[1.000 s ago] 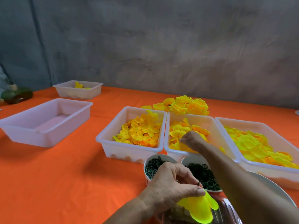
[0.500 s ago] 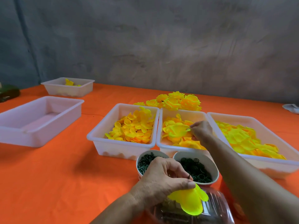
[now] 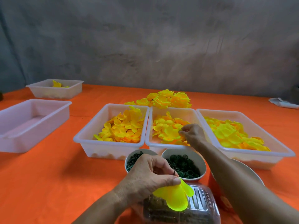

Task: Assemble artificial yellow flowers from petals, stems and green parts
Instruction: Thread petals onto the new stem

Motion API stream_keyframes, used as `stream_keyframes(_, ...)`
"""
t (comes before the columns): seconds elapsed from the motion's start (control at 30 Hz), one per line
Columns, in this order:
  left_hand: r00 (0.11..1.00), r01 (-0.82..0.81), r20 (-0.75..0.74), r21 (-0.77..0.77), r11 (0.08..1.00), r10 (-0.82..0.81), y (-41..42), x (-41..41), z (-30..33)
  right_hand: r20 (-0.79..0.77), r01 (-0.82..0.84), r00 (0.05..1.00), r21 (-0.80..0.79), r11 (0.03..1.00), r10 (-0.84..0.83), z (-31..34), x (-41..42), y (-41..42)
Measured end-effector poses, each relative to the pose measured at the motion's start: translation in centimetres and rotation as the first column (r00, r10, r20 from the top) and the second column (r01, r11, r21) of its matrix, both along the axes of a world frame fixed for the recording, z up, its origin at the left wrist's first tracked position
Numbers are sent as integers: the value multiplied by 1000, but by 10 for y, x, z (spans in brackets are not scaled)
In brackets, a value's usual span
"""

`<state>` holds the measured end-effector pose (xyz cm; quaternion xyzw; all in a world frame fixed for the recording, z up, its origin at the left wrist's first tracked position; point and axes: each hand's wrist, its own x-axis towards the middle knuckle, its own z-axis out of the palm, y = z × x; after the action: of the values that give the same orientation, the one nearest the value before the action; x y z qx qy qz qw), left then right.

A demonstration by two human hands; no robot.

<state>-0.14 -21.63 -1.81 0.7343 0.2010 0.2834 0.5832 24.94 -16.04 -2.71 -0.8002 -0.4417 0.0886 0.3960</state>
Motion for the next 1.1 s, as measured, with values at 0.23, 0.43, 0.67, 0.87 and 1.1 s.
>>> stream_keyframes(0.23, 1000, -6, -9, 17, 1000, 6, -2, -1, 3, 23, 29, 999, -90, 996, -27, 2, 0, -1)
stream_keyframes(0.43, 1000, 2, -5, 29, 1000, -2, -2, -1, 3, 316, -100, 938, -141, 985, 141, 6, -10, 1)
stream_keyframes(0.67, 1000, 0, -9, 38, 999, 0, -2, -1, 3, 45, -254, 959, -298, 920, 279, 12, -14, -2)
stream_keyframes(0.87, 1000, -11, -11, 39, 999, 11, -2, -1, 4, -65, -329, 944, -292, 898, 325, 15, -14, -8)
stream_keyframes(1.1, 1000, -4, -22, 37, 999, 5, -3, -1, 4, -356, -102, 923, 145, 984, 149, 14, -5, -14)
